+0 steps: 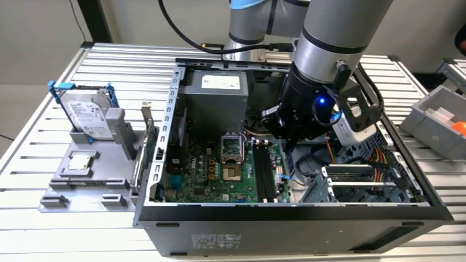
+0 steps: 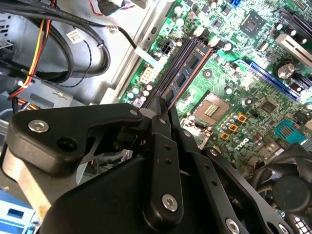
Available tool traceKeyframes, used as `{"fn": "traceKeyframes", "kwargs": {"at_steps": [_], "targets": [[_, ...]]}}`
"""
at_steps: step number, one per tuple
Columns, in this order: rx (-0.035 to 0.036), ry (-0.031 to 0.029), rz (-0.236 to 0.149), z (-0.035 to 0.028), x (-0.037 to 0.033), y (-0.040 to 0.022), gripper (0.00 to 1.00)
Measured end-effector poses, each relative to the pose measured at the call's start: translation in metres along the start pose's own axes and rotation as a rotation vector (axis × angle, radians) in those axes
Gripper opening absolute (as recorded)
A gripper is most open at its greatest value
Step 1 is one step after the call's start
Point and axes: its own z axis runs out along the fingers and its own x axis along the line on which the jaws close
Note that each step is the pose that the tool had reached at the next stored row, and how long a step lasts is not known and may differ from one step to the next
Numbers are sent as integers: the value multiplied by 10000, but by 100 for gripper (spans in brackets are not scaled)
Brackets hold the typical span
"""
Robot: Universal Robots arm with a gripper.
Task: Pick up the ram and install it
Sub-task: 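Insert the ram into the slot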
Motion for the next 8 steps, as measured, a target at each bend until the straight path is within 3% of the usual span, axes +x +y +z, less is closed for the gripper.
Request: {"fn": "traceKeyframes", "kwargs": {"at_steps": [5, 8], "targets": [[-2, 5, 5, 4, 0, 0, 0], [-2, 64, 6, 12, 1, -2, 0]]}}
